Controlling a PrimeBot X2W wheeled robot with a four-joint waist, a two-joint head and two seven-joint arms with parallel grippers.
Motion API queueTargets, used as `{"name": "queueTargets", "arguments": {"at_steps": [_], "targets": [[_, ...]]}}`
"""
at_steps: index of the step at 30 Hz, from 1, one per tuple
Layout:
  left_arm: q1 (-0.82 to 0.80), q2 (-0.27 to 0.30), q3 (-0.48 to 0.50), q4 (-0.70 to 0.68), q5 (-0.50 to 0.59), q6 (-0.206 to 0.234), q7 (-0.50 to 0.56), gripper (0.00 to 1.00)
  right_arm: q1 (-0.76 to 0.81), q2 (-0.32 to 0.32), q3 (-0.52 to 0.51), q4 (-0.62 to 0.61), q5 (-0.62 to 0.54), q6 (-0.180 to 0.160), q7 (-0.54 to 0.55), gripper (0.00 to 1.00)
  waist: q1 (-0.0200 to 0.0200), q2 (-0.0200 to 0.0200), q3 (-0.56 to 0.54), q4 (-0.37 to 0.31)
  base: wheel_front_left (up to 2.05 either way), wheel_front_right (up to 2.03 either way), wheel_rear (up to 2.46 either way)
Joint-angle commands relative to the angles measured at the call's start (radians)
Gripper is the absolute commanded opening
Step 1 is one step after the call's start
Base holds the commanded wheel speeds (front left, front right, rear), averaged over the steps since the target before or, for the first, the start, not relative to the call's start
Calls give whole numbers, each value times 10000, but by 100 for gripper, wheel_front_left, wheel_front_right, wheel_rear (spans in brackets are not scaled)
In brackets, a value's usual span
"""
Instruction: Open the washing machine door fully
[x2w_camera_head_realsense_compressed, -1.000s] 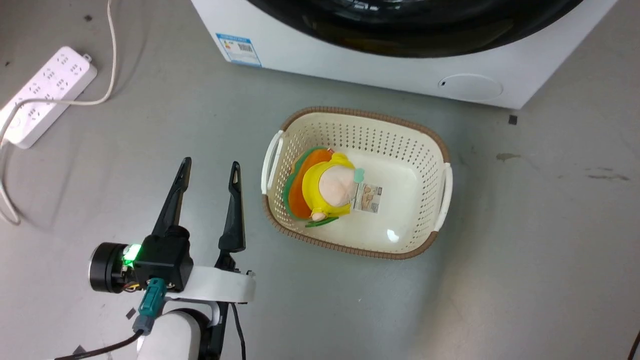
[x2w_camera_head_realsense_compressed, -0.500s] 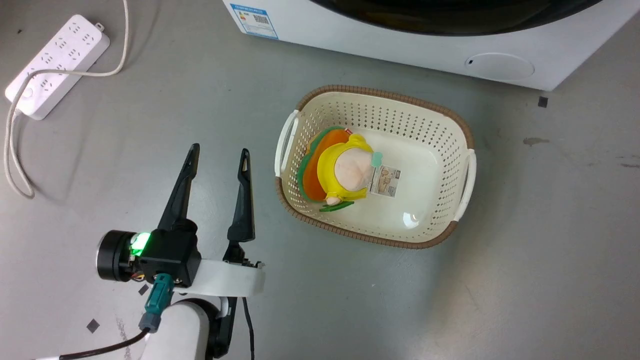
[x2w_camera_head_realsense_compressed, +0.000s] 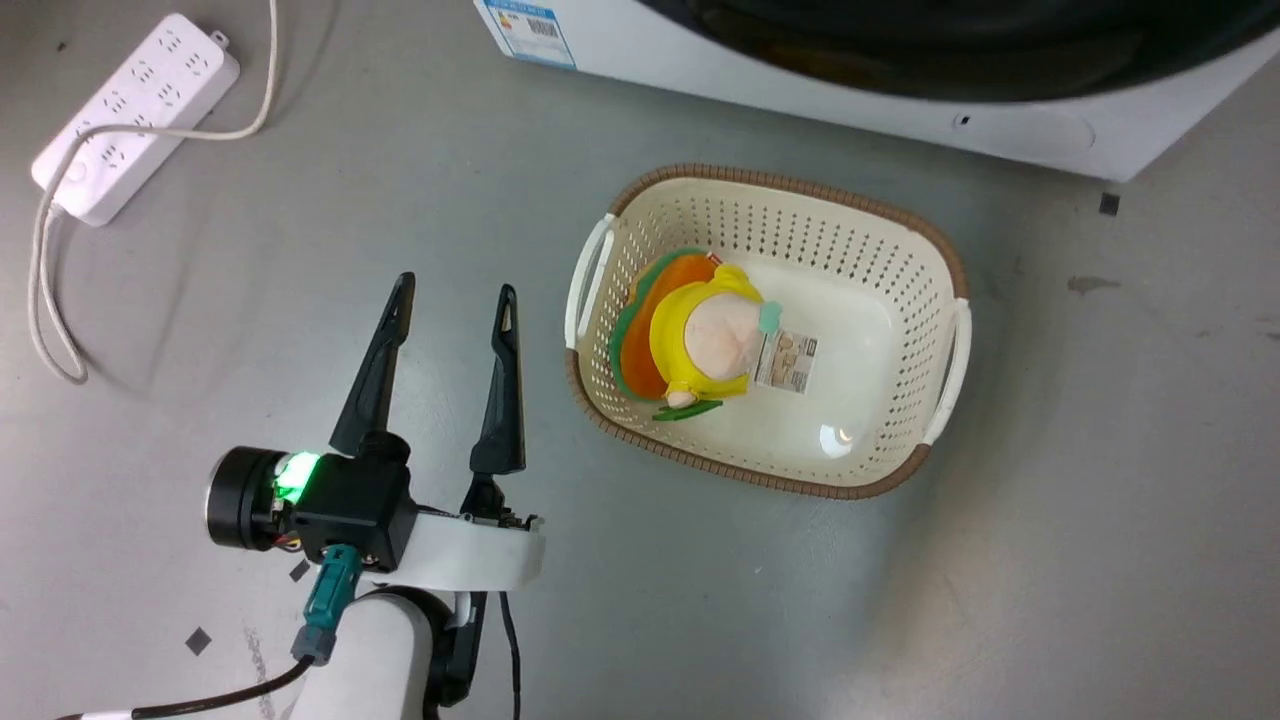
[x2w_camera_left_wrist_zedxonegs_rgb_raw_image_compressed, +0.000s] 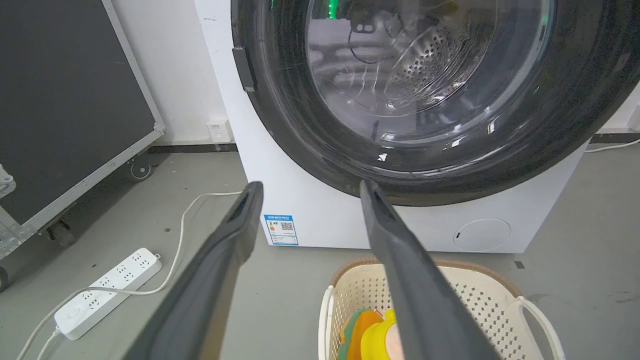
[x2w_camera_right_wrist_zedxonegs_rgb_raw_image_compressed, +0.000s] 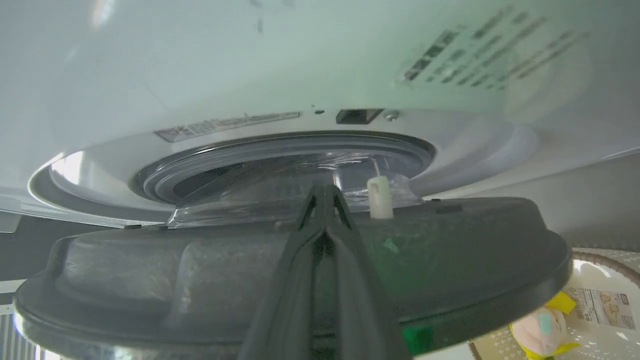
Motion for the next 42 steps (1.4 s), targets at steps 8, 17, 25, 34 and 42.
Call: {"name": "queueTargets", "arguments": {"at_steps": [8, 17, 25, 34, 42], "targets": [[151, 6, -33, 121, -6, 74, -55, 100, 1356, 740, 188, 25, -181, -2, 762, 0, -1, 0, -947, -205, 0, 0, 0], [787, 5, -284, 547, 28, 30, -55, 100, 3468, 1872, 556, -1204, 69, -2, 1685, 0, -1, 0, -2185, -507, 0, 0, 0], [1421, 3, -454, 832, -35, 34, -55, 100, 5805, 3183, 930, -3202, 562, -2, 2883, 0, -1, 0, -3092, -599, 0, 0, 0], [1774, 2, -621, 1000, -51, -53, -55, 100, 7691, 3481, 2456, -4675, 2459, -2, 4113, 0, -1, 0, -3571, -454, 0, 0, 0], [1964, 2, -745, 1083, -145, -106, -55, 100, 8736, 3485, 5725, -5149, 5306, -2, 2981, 0, -1, 0, -3622, -296, 0, 0, 0]]}}
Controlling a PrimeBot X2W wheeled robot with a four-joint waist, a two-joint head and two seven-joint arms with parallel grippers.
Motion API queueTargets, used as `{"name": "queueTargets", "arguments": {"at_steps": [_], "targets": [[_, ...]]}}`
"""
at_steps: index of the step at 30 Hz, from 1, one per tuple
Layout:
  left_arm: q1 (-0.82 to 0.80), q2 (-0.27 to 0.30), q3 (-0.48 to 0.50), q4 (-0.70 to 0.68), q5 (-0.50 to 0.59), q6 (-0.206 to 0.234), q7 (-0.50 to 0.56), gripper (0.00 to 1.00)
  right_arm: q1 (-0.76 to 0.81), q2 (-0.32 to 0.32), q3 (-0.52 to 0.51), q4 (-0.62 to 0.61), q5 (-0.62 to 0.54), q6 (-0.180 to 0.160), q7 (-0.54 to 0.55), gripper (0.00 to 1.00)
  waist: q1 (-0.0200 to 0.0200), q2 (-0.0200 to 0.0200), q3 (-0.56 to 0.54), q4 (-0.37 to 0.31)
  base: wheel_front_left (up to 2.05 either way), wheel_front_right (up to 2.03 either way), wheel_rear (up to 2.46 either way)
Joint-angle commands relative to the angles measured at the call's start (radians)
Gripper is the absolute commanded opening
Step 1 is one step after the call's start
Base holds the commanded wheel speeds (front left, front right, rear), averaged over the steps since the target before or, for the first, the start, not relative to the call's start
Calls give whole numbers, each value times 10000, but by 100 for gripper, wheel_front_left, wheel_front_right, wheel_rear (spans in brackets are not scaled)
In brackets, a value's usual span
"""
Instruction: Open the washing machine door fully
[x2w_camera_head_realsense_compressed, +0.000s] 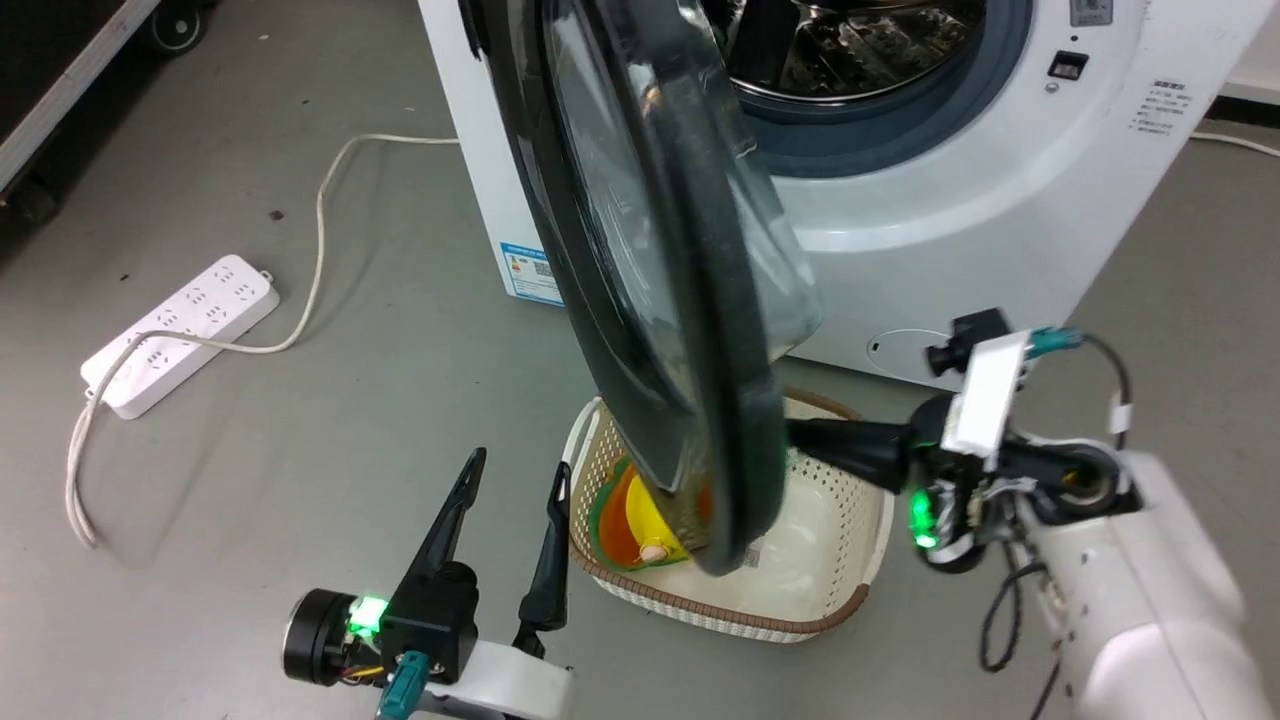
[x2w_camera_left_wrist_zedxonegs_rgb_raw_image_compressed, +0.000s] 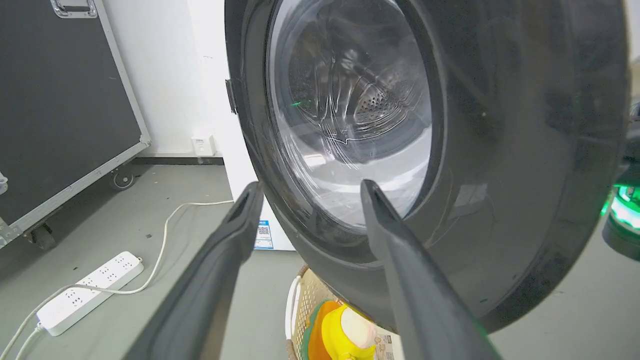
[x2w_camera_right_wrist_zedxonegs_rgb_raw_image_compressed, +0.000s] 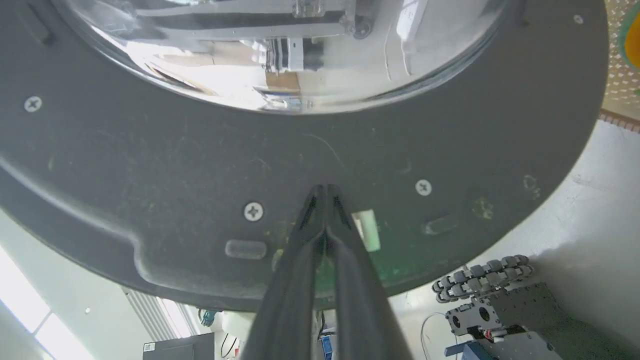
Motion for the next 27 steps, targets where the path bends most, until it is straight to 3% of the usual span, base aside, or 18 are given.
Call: {"name": "queueTargets", "arguments": {"at_steps": [1, 7, 12, 14, 18, 23, 27], "targets": [[94, 11, -36, 26, -67, -23, -55, 100, 186, 41, 342, -95, 387, -4, -195, 0, 1, 0, 34, 47, 0, 0, 0], [5, 11, -122, 123, -174, -2, -55, 100, 261, 42, 2095, -221, 1701, -4, -1243, 0, 1, 0, 135, 143, 0, 0, 0], [7, 11, -70, 161, -268, 94, -55, 100, 128, 3, 2310, -26, 1700, -4, -2456, 2, 1, 0, -30, 3, 0, 0, 0], [42, 11, -7, 175, -317, 92, -55, 100, 117, -212, 2166, -71, 1422, -4, -3175, 100, 1, 0, -166, -120, 0, 0, 0], [131, 11, 230, 185, -417, 70, -55, 100, 481, -991, 2046, -1020, 276, -4, -5057, 100, 1, 0, -524, -458, 0, 0, 0], [266, 11, 578, 139, -510, -84, -55, 100, 1504, -2304, 2418, -3168, -2305, -4, -8413, 100, 1, 0, -1005, -867, 0, 0, 0], [380, 27, 913, 130, -515, -220, -55, 100, 2339, -3259, 3039, -4327, -4428, -4, -10485, 100, 1, 0, -1306, -1227, 0, 0, 0]]}}
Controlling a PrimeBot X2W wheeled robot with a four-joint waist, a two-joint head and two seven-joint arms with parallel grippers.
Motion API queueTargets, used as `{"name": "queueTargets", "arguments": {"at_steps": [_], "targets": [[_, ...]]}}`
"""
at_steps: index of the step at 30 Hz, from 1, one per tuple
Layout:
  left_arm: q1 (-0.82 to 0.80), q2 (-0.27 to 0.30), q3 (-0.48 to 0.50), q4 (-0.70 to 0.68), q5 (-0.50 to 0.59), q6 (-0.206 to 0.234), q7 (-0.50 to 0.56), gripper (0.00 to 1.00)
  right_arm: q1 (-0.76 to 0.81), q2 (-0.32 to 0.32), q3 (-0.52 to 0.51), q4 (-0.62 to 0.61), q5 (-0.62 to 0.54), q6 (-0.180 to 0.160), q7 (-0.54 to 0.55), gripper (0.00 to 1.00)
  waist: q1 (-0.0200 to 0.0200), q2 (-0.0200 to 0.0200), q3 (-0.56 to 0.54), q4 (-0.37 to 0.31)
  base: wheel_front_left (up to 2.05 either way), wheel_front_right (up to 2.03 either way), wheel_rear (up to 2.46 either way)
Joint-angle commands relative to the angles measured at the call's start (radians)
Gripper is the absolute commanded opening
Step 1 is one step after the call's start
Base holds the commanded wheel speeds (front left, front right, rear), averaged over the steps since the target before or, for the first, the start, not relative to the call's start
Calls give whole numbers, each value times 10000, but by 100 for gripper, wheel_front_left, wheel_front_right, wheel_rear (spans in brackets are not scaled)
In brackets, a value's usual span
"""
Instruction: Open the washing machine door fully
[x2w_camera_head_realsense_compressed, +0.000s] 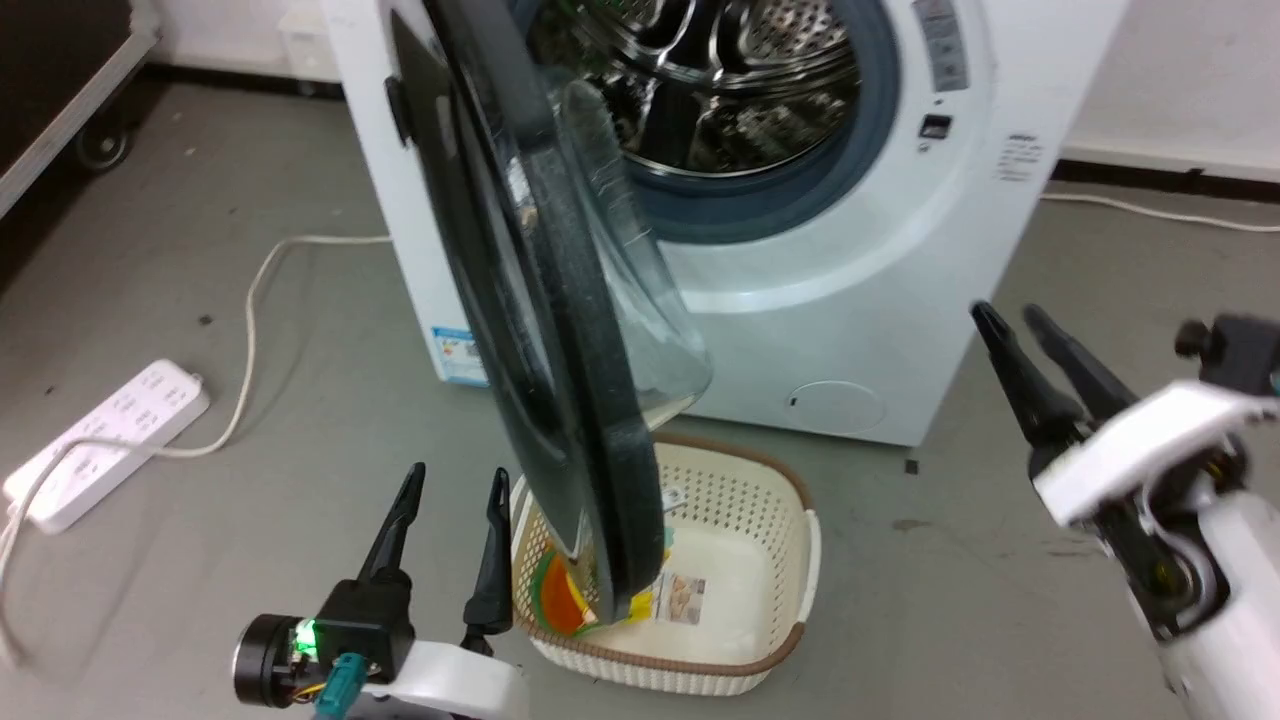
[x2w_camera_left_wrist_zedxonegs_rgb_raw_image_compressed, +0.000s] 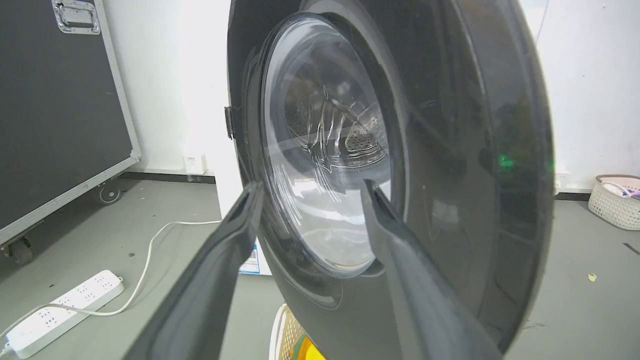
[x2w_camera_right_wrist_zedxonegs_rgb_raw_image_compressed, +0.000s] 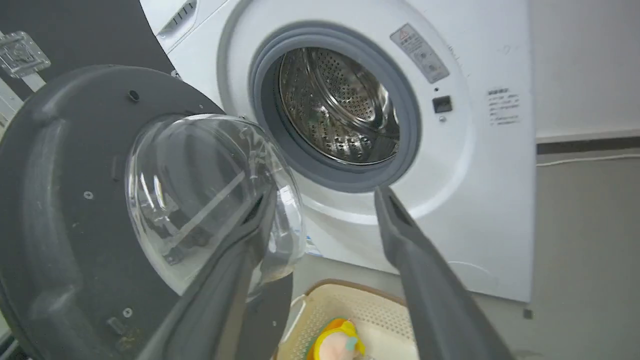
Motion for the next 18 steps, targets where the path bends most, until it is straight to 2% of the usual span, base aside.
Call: {"name": "queueTargets", "arguments": {"at_steps": [1, 4, 6, 9, 13, 16, 18], "targets": [[175, 25, 141, 0, -23, -81, -53, 100, 459, -321, 146, -193, -798, -4, -642, 100, 1, 0, -289, -320, 0, 0, 0], [291, 31, 343, 103, -85, -229, -53, 100, 1122, -585, 21, -325, -2586, -4, -1892, 100, 1, 0, -455, -522, 0, 0, 0], [361, 44, 419, 174, -105, -368, -53, 100, 1639, -410, -412, -371, -3717, -4, -2392, 100, 1, 0, -515, -631, 0, 0, 0], [433, 70, 452, 294, -57, -564, -53, 100, 2553, 190, -1425, -757, -5428, -4, -2726, 100, 1, 0, -571, -711, 0, 0, 0], [565, 72, 522, 364, 30, -664, -53, 100, 4001, 1499, -2855, -1918, -7347, -4, -2836, 100, 1, 0, -636, -782, 0, 0, 0], [710, 68, 538, 330, 127, -677, -53, 100, 4883, 2393, -3374, -2708, -8265, -4, -2848, 100, 1, 0, -633, -831, 0, 0, 0], [773, 67, 534, 308, 218, -681, -53, 100, 5302, 2694, -3515, -2992, -8694, -4, -2850, 100, 1, 0, -627, -839, 0, 0, 0]]}}
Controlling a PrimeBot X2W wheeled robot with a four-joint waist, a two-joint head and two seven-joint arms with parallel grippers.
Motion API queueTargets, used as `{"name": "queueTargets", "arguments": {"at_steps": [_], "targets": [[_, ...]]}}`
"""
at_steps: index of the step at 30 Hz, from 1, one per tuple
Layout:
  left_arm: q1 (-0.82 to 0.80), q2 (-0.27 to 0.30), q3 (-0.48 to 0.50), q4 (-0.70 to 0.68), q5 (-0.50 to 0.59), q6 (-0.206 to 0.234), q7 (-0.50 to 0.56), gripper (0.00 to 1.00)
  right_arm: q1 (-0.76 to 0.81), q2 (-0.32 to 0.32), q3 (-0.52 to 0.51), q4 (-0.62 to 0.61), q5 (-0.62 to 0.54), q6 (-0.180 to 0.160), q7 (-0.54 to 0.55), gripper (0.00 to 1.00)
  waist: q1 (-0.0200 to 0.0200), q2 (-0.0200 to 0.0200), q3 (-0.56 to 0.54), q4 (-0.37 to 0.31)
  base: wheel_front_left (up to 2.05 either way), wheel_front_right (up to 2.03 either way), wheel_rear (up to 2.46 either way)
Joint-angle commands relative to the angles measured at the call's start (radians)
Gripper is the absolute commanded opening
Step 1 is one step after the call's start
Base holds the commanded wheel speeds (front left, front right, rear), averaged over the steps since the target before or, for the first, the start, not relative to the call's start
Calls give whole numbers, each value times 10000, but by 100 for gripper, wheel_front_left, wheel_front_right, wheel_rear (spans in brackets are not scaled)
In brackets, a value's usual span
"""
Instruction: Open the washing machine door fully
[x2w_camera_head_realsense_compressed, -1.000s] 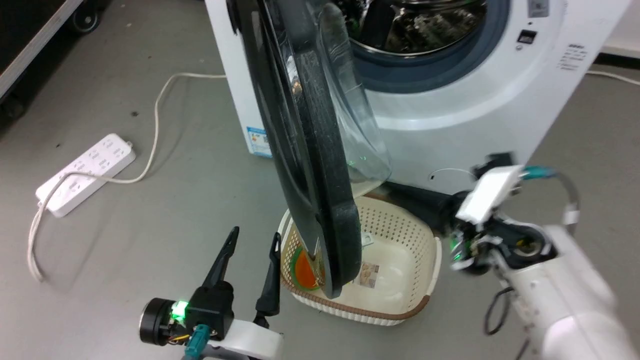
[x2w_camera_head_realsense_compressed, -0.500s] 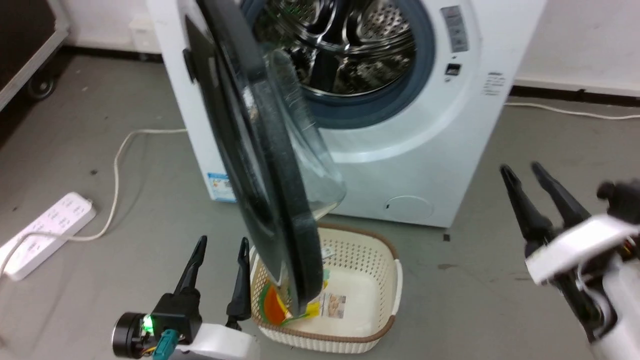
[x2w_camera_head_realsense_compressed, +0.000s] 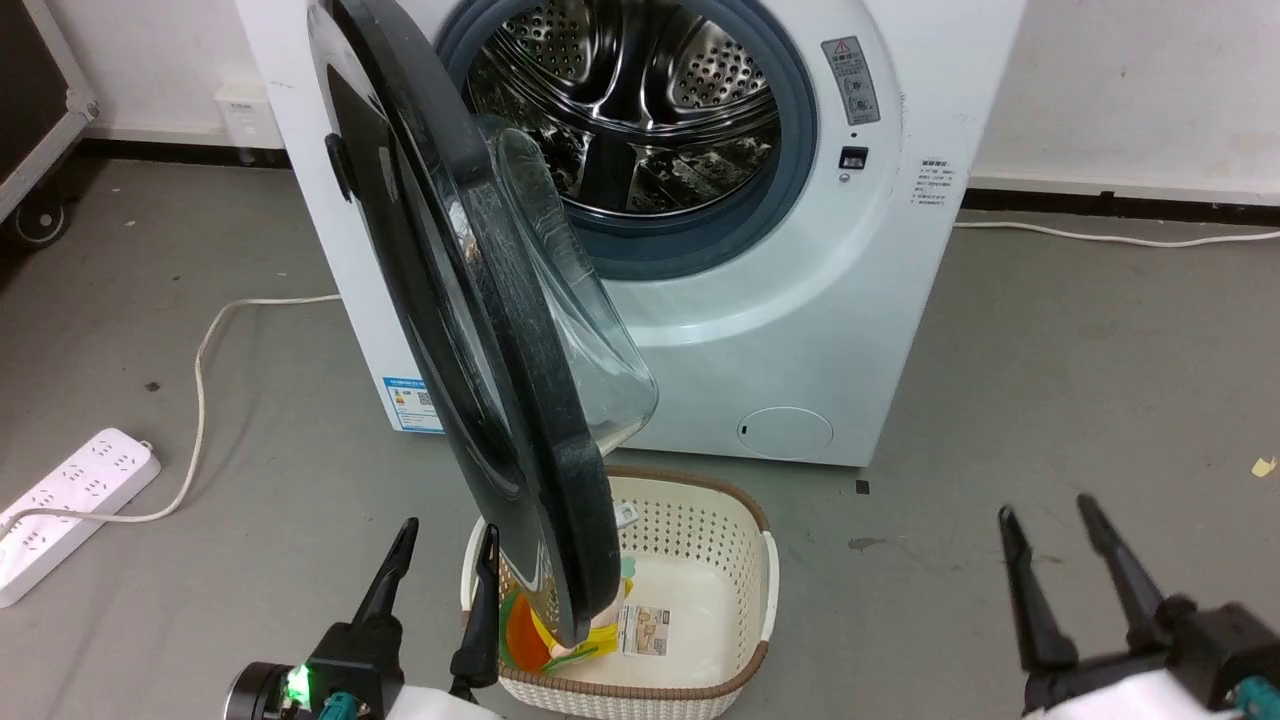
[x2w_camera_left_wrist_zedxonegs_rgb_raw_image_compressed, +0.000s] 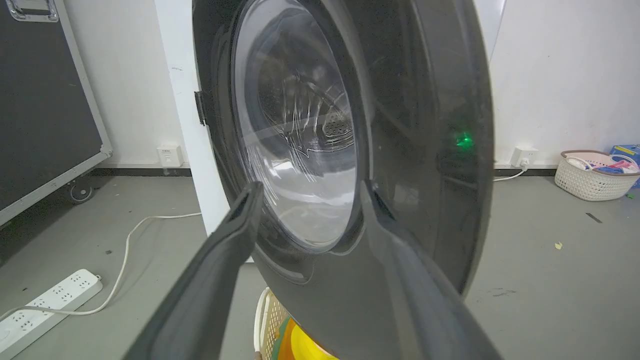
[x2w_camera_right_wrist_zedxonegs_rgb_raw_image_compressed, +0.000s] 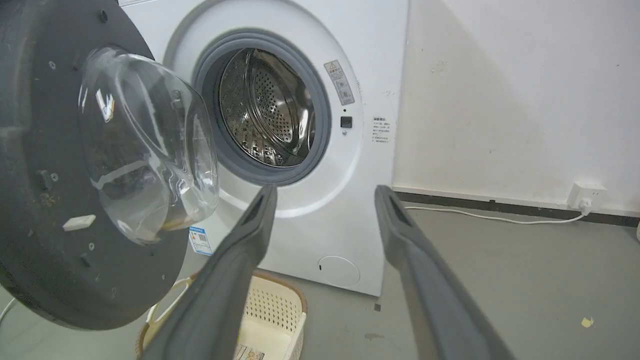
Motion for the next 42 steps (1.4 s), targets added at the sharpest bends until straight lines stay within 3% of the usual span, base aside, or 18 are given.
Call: {"name": "queueTargets", "arguments": {"at_steps": [1, 13, 15, 22, 33, 37, 42], "targets": [[140, 39, 13, -43, 117, -54, -53, 100, 342, 171, -114, -170, -248, -6, -42, 100, 1, 0, 2, 3, 0, 0, 0], [176, 23, 30, -83, 281, -19, -53, 100, 712, 521, -125, -113, -391, -6, -44, 100, 1, 0, 36, 73, 0, 0, 0], [126, 18, 42, -128, 230, -40, -53, 0, 685, 526, -115, -98, -380, -6, -44, 100, 1, 0, 49, 80, 0, 0, 0], [-81, 6, 164, -778, 110, -40, -53, 0, 616, 533, -101, -64, -264, -6, -45, 100, 1, 0, 76, 108, 0, 0, 0], [-1024, -15, 822, -3825, -197, 239, -53, 0, 593, 535, -145, -31, -234, -6, -45, 100, 1, 0, -18, 21, 0, 0, 0], [-1424, -17, 263, -4423, -468, 216, -53, 0, 611, 535, -43, 37, -207, -6, -45, 100, 1, 0, -18, -56, 0, 0, 0], [-1478, -18, -950, -3909, -453, -18, 34, 0, 605, 535, 6, 119, -110, -6, -45, 100, 1, 0, 68, -142, 0, 0, 0]]}}
